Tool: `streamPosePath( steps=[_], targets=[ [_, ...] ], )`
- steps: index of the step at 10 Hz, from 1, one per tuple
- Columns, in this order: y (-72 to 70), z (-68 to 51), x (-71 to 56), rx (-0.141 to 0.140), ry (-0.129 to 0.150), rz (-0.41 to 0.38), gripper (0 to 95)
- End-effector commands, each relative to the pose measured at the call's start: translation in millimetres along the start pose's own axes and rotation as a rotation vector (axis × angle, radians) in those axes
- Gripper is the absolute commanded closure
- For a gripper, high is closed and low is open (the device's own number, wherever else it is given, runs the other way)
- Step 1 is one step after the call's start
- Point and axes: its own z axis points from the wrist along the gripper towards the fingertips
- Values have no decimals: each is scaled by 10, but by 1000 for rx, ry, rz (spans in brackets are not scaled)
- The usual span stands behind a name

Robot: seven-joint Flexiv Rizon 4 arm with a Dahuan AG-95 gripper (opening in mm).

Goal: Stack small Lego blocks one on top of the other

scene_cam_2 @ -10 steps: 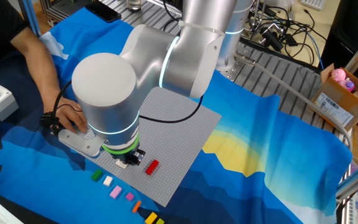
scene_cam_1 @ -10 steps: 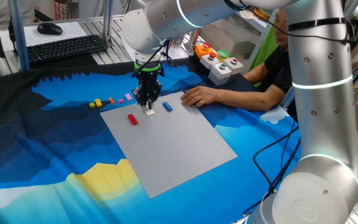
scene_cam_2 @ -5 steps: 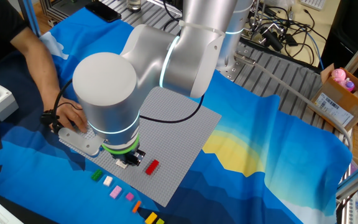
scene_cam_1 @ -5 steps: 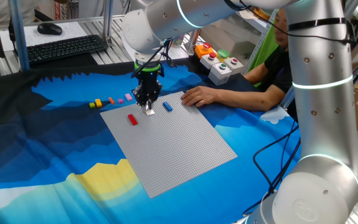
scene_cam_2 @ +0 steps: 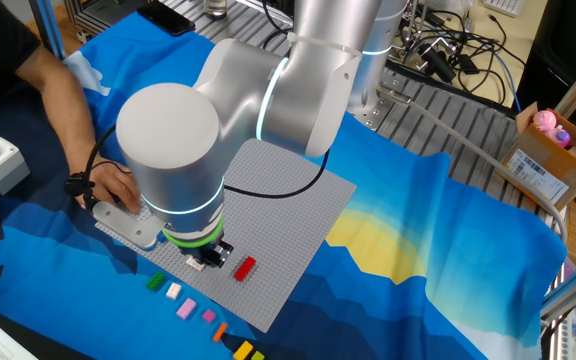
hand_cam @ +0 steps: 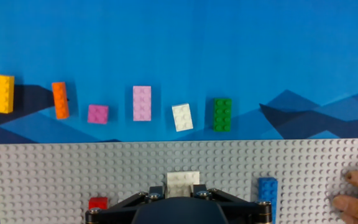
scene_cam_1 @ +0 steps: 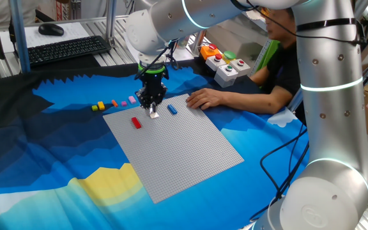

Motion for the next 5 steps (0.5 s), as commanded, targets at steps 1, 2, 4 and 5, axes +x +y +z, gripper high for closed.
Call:
streamPosePath(
  steps=[1,2,4,5],
  targets=[
    [1,-1,-7,-5,2,8,760],
    [2,-2,-7,-5,2,10,760],
    [37,-18,0,-26,3,52,570],
    [45,-22,2,-26,3,55,570]
  ],
)
